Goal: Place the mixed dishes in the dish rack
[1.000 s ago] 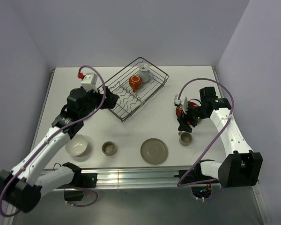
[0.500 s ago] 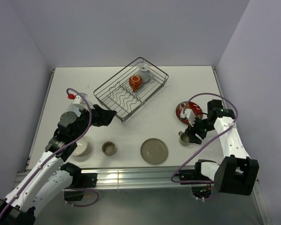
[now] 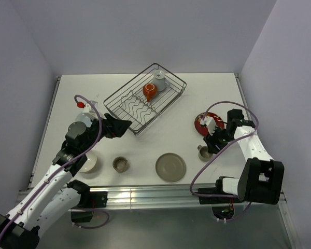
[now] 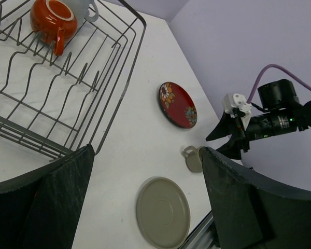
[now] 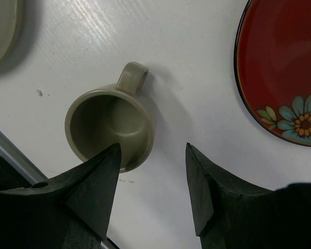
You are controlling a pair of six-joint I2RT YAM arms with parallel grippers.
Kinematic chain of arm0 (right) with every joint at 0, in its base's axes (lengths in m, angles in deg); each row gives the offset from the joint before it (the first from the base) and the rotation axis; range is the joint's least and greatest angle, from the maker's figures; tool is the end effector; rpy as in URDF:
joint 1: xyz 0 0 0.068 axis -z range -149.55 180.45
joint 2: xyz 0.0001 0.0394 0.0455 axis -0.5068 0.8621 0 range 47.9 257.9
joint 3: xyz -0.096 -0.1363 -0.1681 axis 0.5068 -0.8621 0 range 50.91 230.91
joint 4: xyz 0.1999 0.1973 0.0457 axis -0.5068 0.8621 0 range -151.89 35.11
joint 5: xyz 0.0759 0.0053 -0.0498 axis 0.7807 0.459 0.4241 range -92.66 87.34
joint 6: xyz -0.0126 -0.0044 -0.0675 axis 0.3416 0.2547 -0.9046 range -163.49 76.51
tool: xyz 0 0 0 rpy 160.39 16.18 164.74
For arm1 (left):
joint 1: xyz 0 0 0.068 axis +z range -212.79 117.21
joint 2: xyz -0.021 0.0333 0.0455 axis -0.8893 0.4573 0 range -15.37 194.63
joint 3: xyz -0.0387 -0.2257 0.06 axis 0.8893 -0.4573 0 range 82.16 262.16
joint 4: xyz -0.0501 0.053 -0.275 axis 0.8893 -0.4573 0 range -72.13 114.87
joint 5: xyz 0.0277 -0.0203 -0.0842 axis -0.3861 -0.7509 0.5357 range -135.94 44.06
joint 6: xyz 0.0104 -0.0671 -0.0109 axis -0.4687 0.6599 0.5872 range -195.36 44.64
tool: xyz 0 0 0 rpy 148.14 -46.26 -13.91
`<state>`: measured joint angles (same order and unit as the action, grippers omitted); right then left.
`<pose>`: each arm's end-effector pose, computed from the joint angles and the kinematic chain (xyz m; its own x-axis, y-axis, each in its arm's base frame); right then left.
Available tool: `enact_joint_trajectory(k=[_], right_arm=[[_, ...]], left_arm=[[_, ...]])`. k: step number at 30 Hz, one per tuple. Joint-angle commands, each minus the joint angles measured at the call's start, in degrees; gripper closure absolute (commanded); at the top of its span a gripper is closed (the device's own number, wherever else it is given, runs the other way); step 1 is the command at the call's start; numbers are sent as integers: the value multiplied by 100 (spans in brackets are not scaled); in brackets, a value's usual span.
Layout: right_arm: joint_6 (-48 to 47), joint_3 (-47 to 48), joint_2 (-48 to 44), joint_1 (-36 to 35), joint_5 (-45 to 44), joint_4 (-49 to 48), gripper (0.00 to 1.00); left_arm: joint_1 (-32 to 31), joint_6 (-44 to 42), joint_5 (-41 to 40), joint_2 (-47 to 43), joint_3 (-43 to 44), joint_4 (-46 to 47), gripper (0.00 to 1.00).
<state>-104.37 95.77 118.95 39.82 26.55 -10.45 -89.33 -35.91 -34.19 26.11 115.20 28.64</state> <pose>0.2423 -0.0125 0.1429 -0.5031 -0.6898 -0.5206 -0.8230 0.5663 0.0450 0.2218 -0.1235 0.2729 -0.4495 -0.4709 -0.7591 0.4319 0.6293 -0.6461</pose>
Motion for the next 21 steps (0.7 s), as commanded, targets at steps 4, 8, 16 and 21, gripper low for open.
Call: enact_joint_trajectory(k=[4,8,16,21], right_arm=[[323,-241,164,22,-21,-643,43],[428,-504,182,4,-30,-977,48],[481,-698,182,-49,14,-1329,71],[393,-725,111,-40,120,-1277,85]], left_arm=[[9,467,126,1,10,537,9],[9,793,214,150,36,791,9],[9,1654,521,827,326,1073,11],[9,2145,741,1073,256,1494,13]])
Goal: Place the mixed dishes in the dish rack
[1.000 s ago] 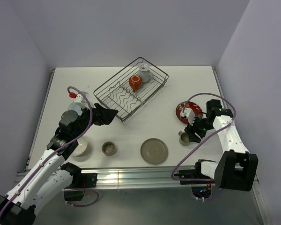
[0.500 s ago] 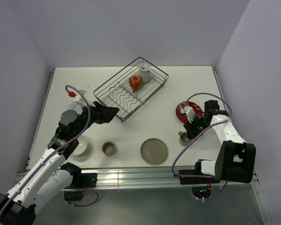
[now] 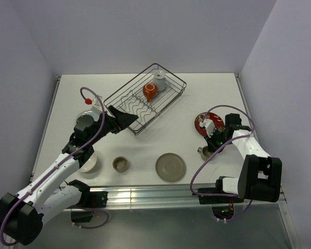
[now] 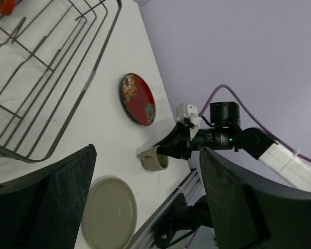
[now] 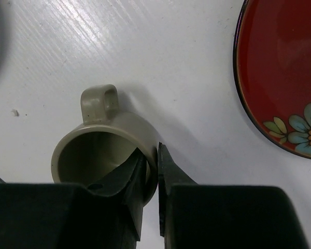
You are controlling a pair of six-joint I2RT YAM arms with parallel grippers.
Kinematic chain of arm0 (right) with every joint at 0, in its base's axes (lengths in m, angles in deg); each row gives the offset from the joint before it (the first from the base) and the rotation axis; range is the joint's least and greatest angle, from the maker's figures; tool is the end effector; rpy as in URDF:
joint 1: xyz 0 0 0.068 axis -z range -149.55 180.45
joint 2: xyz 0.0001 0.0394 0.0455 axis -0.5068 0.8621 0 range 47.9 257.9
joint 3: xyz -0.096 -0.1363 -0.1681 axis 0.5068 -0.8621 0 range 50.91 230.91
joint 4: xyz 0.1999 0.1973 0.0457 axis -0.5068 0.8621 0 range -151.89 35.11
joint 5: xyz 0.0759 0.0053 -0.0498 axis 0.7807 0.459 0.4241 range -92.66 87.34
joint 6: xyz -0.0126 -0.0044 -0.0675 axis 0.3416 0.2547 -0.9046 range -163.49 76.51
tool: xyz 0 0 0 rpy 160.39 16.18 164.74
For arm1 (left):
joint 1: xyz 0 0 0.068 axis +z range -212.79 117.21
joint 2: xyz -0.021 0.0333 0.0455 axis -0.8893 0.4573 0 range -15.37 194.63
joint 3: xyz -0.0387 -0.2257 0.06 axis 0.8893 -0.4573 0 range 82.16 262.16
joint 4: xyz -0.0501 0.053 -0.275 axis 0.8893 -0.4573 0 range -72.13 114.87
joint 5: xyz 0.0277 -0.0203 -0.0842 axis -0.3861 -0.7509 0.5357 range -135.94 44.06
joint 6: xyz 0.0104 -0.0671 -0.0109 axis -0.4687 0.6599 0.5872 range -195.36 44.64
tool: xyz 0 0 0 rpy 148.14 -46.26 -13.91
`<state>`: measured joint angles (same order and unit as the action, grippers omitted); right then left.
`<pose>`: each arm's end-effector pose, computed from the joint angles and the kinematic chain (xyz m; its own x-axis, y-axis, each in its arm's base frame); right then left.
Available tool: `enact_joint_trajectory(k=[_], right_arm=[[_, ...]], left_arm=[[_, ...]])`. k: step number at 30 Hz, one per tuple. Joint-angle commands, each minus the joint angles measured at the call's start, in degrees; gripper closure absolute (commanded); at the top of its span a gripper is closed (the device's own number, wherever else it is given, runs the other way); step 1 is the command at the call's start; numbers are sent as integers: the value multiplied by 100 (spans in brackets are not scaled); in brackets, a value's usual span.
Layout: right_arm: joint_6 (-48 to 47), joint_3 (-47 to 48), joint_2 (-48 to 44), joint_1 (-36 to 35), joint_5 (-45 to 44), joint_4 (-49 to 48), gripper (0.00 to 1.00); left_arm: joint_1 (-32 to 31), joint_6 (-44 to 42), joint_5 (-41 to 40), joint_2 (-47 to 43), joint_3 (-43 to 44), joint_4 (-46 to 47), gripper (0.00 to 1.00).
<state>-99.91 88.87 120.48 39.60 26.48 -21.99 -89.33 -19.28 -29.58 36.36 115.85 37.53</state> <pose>0.2421 -0.0116 0.1077 -0.5351 -0.6509 -0.5385 -0.7868 0.6160 0.0373 0.2446 -0.1397 0.2531 -0.6108 -0.5850 -0.5337 0.3098 0.4437 -0.8409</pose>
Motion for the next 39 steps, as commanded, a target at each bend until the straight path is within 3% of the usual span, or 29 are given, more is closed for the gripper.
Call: enact_joint_trajectory(k=[1,9,14,20,25,28,32,39], right_arm=[[-70,1,-77,-27,161,-71,86],[43,616,-1340,-27,627,36,96],[-78,1187,-2098,-36,732,-930,100],[-325,1715,-2327,-132,1189,-2528,100],[-1105,1339,-2827,-859,1427,-3927,100],[-1993,873,-3258,-1362,1445,-4358,100],[-2890,591,-3601,-2073,1392,-4272,100],[-3366,300,-3716,-2461,1251,-4290,100]], left_arm=[[9,570,350,92,182,779,13],[-96,1545,1272,1074,681,1246,18],[-473,1749,2009,2005,1445,1782,18],[-641,2451,3433,3411,2184,3740,20],[-799,4190,4304,4397,2537,6171,25],[-913,4912,4437,4811,2739,6888,28],[-1054,4625,4499,4900,2906,6356,28],[-1186,4026,4560,4821,2976,5327,28]])
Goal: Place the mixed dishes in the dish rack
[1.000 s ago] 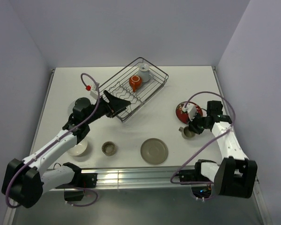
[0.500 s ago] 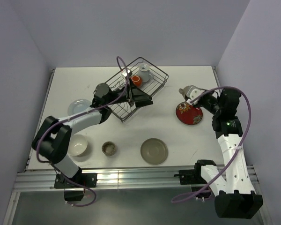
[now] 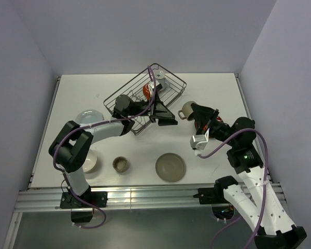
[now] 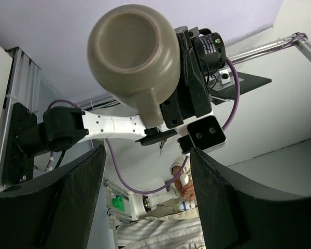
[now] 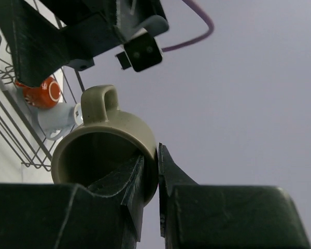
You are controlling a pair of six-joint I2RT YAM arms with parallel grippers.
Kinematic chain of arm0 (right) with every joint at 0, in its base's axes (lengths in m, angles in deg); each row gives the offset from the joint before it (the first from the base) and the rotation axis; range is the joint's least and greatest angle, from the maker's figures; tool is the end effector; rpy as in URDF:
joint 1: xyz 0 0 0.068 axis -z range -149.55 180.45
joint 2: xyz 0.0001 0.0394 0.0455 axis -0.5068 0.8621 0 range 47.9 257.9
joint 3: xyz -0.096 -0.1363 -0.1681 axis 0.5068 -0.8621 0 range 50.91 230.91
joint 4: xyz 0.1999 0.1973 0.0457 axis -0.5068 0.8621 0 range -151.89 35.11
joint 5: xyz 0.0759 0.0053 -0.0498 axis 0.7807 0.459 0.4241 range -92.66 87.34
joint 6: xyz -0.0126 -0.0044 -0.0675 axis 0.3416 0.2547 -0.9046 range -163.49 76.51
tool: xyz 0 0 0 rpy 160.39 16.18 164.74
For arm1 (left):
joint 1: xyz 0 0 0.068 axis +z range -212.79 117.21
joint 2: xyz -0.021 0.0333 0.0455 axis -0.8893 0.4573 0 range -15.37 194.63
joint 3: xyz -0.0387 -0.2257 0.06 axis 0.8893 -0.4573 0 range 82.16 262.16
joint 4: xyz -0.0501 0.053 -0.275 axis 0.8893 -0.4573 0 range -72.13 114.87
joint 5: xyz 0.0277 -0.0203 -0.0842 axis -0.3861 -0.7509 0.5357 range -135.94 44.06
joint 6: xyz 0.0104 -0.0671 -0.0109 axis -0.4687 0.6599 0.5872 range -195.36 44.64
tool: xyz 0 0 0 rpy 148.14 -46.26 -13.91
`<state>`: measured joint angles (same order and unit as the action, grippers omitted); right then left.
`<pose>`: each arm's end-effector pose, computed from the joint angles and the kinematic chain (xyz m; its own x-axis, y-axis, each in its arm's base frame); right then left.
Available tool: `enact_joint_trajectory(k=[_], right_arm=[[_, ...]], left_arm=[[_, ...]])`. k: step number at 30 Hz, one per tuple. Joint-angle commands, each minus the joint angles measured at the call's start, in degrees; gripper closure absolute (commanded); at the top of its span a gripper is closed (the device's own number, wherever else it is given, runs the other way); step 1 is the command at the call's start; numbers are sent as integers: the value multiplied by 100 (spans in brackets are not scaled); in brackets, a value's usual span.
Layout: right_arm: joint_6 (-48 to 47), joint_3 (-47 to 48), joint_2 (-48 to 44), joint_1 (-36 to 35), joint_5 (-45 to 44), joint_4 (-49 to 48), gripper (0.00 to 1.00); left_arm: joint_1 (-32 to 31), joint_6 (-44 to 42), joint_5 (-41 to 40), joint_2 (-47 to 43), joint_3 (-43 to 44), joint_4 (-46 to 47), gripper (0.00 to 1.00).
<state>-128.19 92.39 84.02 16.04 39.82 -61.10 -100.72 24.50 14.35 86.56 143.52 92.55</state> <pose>0.1984 0.0897 0.3411 0.8391 -0.5426 -0.0386 -0.0005 0.0702 -0.9975 0.2865 -0.2845 0.2518 -0.9625 0.1311 -0.2376 0.1976 -0.2617 -0.9447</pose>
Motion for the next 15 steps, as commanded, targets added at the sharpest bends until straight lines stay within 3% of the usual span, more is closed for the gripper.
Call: enact_joint_trajectory(k=[1,9,15], right_arm=[[-712,-52,-79,-132,-82,-326,100],[-995,-139,-35,-360,67,-273,100],[-1259,-324,-158,-518,217,-185,100]], left_arm=[[-56,-448,176,-235,244,-315,28],[-171,-1099,176,-244,508,-1247,29],[-223,-1328,220,-138,701,-1705,39]])
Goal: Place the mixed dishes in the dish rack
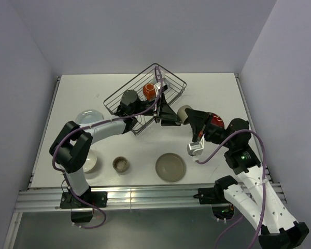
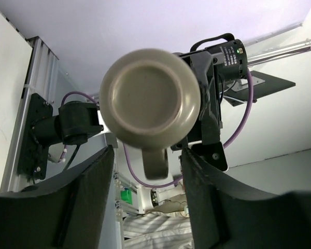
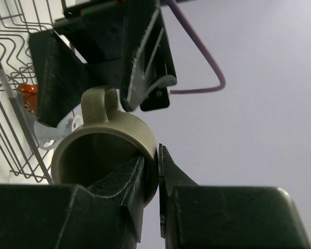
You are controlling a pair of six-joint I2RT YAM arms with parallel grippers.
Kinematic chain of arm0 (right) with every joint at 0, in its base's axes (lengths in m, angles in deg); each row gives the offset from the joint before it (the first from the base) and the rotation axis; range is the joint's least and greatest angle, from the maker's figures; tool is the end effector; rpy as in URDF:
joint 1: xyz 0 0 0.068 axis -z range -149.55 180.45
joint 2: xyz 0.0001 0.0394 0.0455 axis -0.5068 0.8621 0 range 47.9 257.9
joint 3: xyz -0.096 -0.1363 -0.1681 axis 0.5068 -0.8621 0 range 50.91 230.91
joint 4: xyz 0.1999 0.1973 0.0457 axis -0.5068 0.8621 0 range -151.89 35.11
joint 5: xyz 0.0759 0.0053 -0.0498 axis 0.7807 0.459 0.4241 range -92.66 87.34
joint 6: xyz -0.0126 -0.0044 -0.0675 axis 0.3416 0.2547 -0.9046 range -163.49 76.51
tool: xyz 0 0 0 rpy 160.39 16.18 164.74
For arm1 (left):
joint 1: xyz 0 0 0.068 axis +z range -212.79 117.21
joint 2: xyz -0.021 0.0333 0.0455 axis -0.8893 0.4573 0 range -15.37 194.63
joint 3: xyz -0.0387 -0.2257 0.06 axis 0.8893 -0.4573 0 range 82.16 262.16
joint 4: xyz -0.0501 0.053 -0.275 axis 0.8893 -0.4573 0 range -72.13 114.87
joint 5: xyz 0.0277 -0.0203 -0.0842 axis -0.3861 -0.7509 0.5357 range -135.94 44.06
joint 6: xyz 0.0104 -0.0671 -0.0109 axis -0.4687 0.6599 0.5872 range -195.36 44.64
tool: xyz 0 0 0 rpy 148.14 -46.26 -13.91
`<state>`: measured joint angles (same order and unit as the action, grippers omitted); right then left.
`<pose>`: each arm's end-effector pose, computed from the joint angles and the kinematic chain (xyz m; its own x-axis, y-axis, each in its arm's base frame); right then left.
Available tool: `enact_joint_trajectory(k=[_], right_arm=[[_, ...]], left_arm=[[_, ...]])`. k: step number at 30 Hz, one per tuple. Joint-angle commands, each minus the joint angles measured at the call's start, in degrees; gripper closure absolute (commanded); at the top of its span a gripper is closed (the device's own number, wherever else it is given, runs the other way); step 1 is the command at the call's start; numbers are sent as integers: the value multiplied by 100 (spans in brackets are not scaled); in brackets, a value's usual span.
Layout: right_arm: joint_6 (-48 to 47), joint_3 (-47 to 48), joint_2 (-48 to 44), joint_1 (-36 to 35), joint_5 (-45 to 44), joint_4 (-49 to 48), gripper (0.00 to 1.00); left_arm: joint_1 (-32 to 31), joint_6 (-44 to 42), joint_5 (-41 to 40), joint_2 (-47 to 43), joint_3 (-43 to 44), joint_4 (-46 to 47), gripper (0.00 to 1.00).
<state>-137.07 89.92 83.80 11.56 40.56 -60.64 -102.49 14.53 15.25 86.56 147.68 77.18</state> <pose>0.1929 0.1062 0.3246 0.8799 -0.4676 0.0845 0.0857 -0.0188 -0.9961 0.2891 -0.3033 0.2512 -0.9558 0.1672 -0.2420 0.2127 -0.1755 -0.9612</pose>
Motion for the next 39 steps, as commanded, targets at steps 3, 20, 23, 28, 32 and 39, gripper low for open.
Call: enact_joint_trajectory(k=[3,20,23,28,32,39], right_arm=[[-459,-112,-180,-105,204,-170,100],[-503,-402,-215,-114,213,-231,100],[-416,-429,-250,-114,125,-231,100],[-292,-516,-373,-114,2,-196,74],[-292,-595,-478,-114,-59,-170,49],[-204,-649,-610,-106,-121,23,33]], left_arm=[[-64,-340,156,-86,374,-257,45],[-231,98,684,134,585,295,94],[-222,222,684,152,532,526,100],[-126,-480,587,11,523,-342,100],[41,-990,543,-138,559,-1010,100],[436,-1666,473,-419,515,-1880,100]])
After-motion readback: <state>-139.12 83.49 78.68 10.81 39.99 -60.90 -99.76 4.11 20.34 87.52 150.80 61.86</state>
